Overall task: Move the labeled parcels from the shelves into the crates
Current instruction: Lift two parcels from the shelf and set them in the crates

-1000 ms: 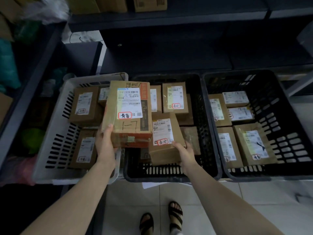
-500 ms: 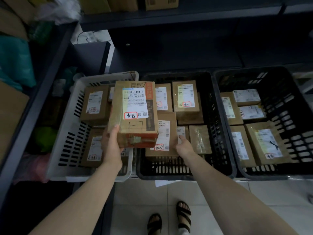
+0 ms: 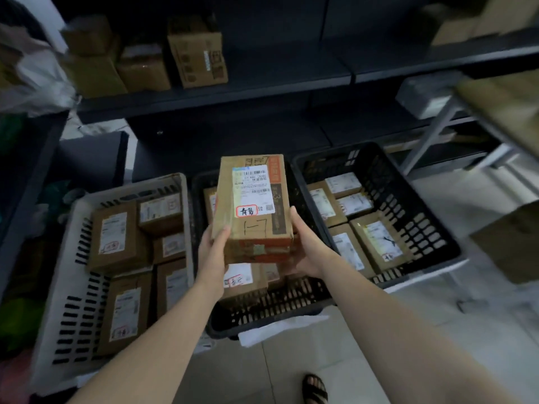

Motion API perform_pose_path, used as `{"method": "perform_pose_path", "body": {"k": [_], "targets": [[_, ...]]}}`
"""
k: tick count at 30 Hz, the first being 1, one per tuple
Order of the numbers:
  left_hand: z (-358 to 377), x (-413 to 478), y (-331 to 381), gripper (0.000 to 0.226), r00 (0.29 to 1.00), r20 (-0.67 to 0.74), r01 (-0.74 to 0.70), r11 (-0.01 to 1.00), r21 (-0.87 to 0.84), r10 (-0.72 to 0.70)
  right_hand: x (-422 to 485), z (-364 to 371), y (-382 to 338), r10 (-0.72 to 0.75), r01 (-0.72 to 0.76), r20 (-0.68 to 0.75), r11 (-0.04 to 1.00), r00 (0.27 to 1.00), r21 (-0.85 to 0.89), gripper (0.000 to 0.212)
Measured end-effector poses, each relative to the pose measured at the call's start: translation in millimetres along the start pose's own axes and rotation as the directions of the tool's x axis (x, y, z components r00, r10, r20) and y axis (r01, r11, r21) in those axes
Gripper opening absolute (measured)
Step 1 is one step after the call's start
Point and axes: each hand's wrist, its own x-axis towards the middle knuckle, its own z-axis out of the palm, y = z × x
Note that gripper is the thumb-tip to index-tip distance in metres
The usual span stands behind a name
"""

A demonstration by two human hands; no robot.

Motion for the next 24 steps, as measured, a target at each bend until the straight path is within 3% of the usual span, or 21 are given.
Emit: {"method": "perform_pose_path", "body": {"k": [3,7,12,17,24], "targets": [[31.1,6.7,-4.3,0.027,0.994,0.101,0.020,0.987,0.157,-0.037,-16.0,-32.9,-20.0,-0.063,0.063,-0.055,0.998,0.996,-0.009,0.077],[91.4,19.1,-6.5,0.039,0.973,0.230,-0.098,0.895,0.435,-0.005,-30.6,-90.8,-44.5,-0.103,0.106,-0.229,0.994,0.968,0.003,0.051],[180.3,41.5,-15.4,0.048,0.940,0.338,-0.260,0.710,0.654,0.033,-36.9,-181.7,-70.7,-0.126,0.147,-0.323,0.988,0.938,0.042,0.053],[234.9,62.2,-27.4,0.035,0.908,0.419,-0.379,0.466,0.799,0.019,-36.3,-256.2,-88.4,-0.081,0.075,-0.427,0.997,0.900,-0.031,0.059],[241.7,93.5,-45.5,0.028,0.921,0.387,-0.347,0.363,0.865,-0.042,-1.7,-290.9,-89.4,-0.019,-0.029,-0.453,0.995,0.891,-0.098,0.066]]}}
